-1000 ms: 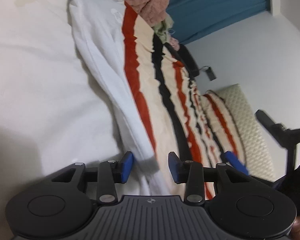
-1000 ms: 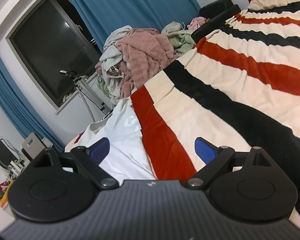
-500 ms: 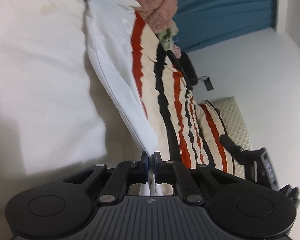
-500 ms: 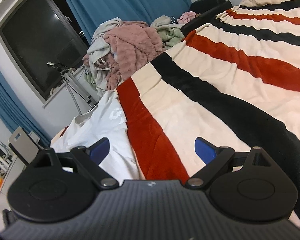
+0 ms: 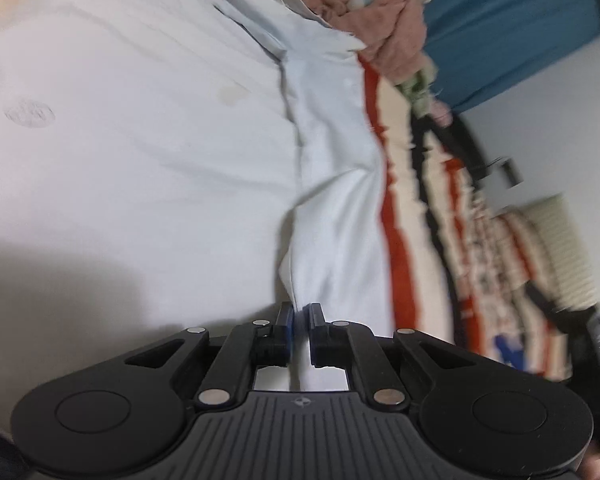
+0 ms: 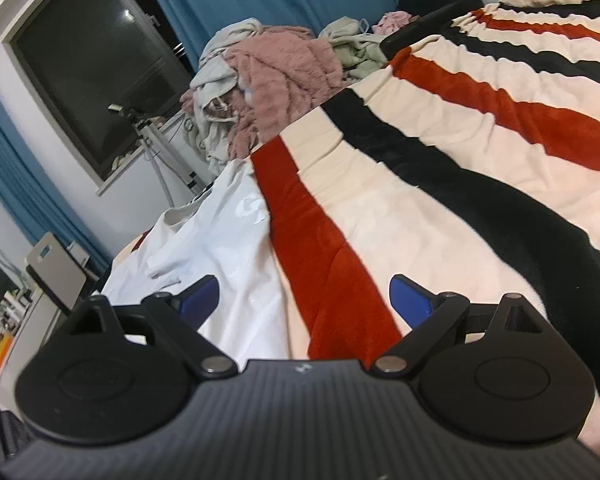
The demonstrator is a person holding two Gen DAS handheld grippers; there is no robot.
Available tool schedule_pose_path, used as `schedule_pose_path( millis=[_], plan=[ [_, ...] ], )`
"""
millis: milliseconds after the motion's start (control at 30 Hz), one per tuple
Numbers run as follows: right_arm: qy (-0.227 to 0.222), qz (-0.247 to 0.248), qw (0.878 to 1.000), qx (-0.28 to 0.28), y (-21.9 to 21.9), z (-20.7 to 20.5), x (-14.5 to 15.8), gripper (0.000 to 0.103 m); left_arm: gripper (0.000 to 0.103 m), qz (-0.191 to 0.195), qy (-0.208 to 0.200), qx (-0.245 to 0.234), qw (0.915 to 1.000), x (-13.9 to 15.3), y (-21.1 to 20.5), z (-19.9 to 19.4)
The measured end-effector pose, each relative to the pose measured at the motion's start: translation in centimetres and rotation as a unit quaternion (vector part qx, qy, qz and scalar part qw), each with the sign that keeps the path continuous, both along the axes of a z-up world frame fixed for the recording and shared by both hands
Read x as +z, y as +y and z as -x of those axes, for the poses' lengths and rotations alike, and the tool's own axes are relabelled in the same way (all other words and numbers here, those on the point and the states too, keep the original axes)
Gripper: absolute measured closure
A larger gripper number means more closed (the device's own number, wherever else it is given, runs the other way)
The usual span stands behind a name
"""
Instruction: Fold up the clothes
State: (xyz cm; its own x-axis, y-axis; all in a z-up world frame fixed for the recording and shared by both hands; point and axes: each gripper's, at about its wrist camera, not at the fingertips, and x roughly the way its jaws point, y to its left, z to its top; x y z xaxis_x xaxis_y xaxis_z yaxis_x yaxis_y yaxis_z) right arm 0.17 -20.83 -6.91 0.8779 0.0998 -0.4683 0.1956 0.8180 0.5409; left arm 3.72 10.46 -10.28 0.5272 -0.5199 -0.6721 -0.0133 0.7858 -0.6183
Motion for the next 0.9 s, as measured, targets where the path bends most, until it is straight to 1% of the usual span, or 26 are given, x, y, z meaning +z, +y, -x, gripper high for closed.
schedule_pose_path(
  millis=[67,133,167,233,367,400,433,467,500,567,667,700,767,833,900],
  plan=[
    [0.002,0.003,1.0,0.006,0.3,-0.1,0.0,0.01,0.09,-0.007,-0.01,-0.003,0.9999,0.6,0.1,0.6],
    [0.005,0.005,1.0,0.011,0.5,-0.2,0.0,0.01,0.076,-0.012,-0.023,-0.006,0.9996,1.3,0.1,1.4],
    [0.005,0.004,1.0,0.012,0.6,-0.2,0.0,0.01,0.072,-0.015,-0.027,-0.009,0.9995,1.5,0.1,1.8],
    [0.003,0.0,1.0,0.015,0.5,-0.2,0.0,0.01,0.058,-0.019,-0.027,-0.018,0.9993,1.5,-0.2,2.7],
    [0.005,-0.004,1.0,0.02,0.6,-0.2,-0.1,0.01,0.058,-0.007,-0.004,-0.038,0.9993,0.1,-2.0,3.6],
    [0.006,-0.006,1.0,0.022,0.6,-0.3,-0.2,0.01,0.06,-0.001,-0.001,-0.042,0.9991,-0.2,-2.2,3.8],
    [0.008,-0.007,1.0,0.025,0.7,-0.3,-0.2,0.01,0.067,0.003,0.002,-0.046,0.9989,-0.3,-2.4,3.8],
    [0.011,-0.009,1.0,0.028,0.8,-0.4,-0.3,0.01,0.077,0.008,0.002,-0.047,0.9988,-0.2,-2.3,3.9],
    [0.015,-0.01,0.999,0.031,0.9,-0.4,-0.4,0.01,0.1,0.016,0.005,-0.048,0.9987,-0.1,-2.1,4.0],
    [0.021,-0.006,0.999,0.037,1.1,-0.4,-0.6,0.01,0.1,0.037,0.019,-0.046,0.9981,0.2,-1.3,4.1],
    [0.022,0.002,0.999,0.043,1.6,-0.3,-0.5,0.01,0.101,0.069,0.028,-0.038,0.9965,1.6,0.0,4.4],
    [0.022,0.004,0.999,0.045,1.8,-0.2,-0.5,0.01,0.101,0.063,0.022,-0.039,0.997,2.5,0.5,5.0],
    [0.022,0.008,0.998,0.049,2.1,-0.1,-0.5,0.01,0.101,0.03,0.009,-0.035,0.9989,3.9,1.1,6.0],
    [0.019,0.012,0.998,0.056,2.5,-0.1,-0.3,0.01,0.101,-0.007,0.004,-0.033,0.9994,4.3,1.4,7.0],
    [0.019,0.017,0.998,0.062,3.0,-0.1,-0.2,0.01,0.101,-0.045,0.011,-0.033,0.9984,3.7,1.3,7.5]
  ],
)
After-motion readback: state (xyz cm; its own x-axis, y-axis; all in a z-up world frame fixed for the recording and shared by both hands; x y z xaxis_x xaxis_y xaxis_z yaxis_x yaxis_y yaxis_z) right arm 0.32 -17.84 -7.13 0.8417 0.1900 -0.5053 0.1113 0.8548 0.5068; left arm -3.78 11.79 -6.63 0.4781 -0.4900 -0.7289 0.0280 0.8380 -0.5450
